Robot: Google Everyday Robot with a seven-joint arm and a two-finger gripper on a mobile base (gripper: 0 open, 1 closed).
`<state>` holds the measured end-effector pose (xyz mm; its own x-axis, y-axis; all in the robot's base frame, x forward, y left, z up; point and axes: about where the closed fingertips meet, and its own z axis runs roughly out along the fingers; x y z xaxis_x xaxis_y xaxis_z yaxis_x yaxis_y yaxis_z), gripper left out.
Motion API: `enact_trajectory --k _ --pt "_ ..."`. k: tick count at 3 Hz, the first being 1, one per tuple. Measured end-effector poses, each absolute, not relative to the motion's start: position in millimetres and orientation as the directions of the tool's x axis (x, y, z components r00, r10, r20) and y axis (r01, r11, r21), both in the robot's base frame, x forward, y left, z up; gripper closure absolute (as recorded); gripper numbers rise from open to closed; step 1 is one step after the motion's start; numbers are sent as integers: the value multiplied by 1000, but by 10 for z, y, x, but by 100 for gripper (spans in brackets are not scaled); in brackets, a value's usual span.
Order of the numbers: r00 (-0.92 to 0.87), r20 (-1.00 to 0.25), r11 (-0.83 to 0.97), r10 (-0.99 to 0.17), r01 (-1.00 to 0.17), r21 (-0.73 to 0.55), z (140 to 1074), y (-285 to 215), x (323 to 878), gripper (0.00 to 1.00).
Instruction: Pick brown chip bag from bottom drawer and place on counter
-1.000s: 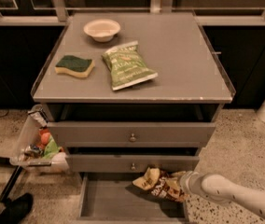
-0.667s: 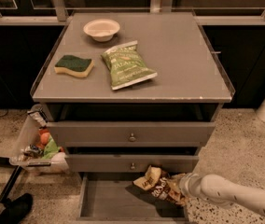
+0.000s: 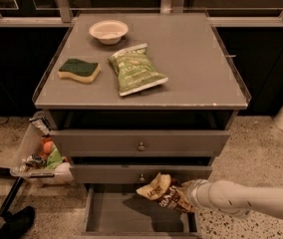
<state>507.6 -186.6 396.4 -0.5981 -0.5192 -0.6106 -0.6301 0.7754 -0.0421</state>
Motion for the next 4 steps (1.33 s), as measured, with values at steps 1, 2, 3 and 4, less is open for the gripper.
enact_trajectory --k 1,2,3,4 --pt "-599 -610 777 -518 -629 -42 3963 -1879 5069 100" --pt "-603 -611 766 -514 -642 -11 3901 -1834 5050 100" --pt "-525 -663 703 -533 -712 -1 3993 -1716 5118 100" --pt "-433 -754 615 -494 -787 49 4431 -1459 4860 100"
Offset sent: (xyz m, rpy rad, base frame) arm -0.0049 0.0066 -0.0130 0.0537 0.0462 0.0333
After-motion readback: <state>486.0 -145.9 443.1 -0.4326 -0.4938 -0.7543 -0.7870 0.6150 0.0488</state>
